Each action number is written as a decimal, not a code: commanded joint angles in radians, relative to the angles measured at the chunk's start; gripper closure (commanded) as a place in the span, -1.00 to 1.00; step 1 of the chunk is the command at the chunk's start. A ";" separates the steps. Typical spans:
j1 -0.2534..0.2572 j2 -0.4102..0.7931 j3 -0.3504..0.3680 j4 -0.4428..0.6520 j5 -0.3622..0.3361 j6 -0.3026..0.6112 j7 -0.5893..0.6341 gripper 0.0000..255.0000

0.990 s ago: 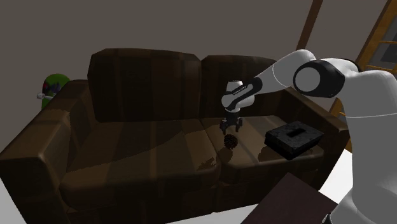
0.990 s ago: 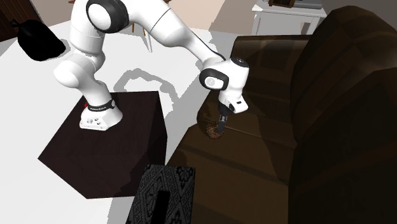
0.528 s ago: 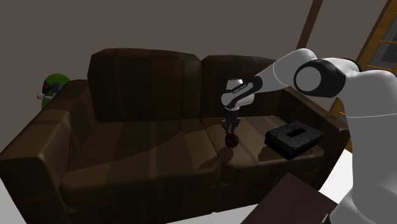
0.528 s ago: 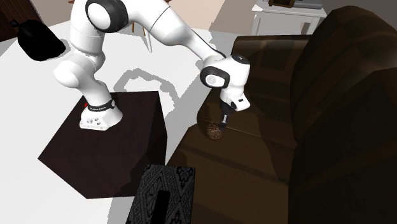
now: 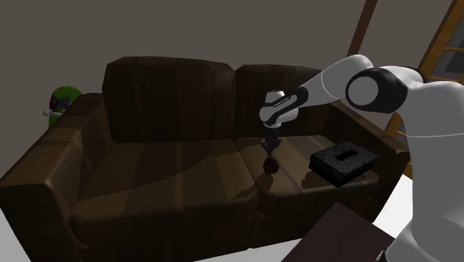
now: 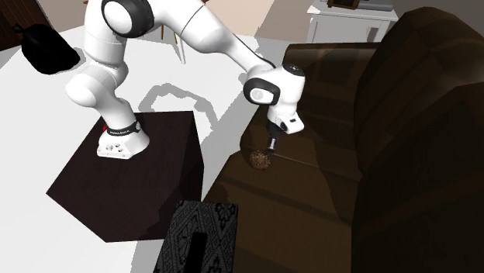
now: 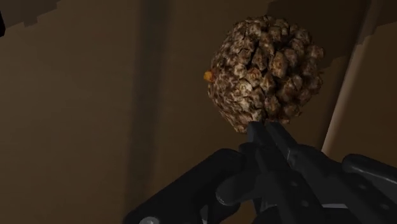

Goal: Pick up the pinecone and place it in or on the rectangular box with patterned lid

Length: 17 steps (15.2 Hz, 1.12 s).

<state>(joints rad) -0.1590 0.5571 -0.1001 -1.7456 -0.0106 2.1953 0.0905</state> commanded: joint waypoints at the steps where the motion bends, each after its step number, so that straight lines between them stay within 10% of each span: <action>1: 0.001 -0.016 -0.001 -0.003 -0.001 -0.020 0.000 1.00; 3: 0.001 -0.016 -0.001 0.000 -0.001 -0.020 0.000 1.00; 4: 0.001 -0.016 -0.001 0.000 -0.001 -0.020 0.000 -1.00; 8: -0.271 -0.057 0.116 -0.070 0.383 -0.146 -0.275 -1.00; 17: -0.256 -0.017 0.128 -0.113 0.402 -0.060 -0.287 -1.00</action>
<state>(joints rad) -0.4153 0.5402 0.0280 -1.8540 0.3897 2.1301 -0.1949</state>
